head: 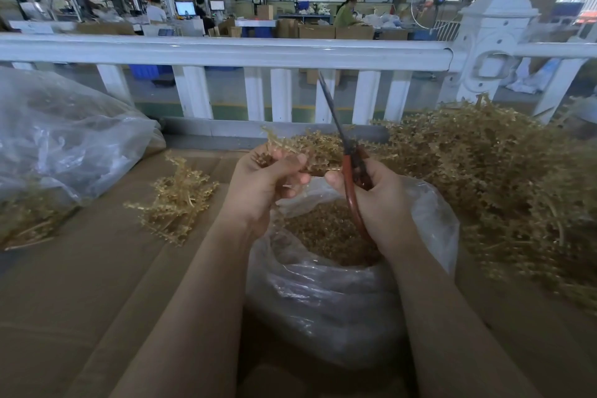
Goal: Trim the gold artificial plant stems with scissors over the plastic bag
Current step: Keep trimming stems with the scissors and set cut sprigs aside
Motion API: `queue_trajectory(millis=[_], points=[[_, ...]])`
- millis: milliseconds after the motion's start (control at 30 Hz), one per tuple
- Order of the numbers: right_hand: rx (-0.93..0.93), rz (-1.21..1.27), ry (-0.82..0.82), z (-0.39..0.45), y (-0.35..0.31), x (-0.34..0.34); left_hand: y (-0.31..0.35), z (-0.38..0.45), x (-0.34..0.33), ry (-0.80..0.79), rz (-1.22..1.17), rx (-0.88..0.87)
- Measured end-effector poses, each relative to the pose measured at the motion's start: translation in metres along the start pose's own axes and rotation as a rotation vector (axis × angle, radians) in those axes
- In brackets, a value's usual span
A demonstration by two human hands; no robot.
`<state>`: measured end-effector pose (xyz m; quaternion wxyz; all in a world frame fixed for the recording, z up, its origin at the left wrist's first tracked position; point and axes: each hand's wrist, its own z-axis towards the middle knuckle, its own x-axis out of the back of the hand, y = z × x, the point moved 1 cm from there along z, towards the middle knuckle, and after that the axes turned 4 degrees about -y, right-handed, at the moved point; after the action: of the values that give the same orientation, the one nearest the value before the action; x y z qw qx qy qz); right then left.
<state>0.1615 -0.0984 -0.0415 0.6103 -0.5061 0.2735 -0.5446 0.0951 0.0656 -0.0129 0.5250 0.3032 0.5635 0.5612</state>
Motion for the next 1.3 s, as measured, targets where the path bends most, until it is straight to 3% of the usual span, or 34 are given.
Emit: queue_trajectory(millis=[667,1300], points=[[0.104,-0.475,-0.130,-0.006,0.000,-0.001,0.012,0.004,0.016,-0.004,-0.045,-0.144],[0.214,-0.592,0.008,-0.011,-0.007,-0.001,0.015,0.004,0.021,-0.043,-0.026,-0.174]])
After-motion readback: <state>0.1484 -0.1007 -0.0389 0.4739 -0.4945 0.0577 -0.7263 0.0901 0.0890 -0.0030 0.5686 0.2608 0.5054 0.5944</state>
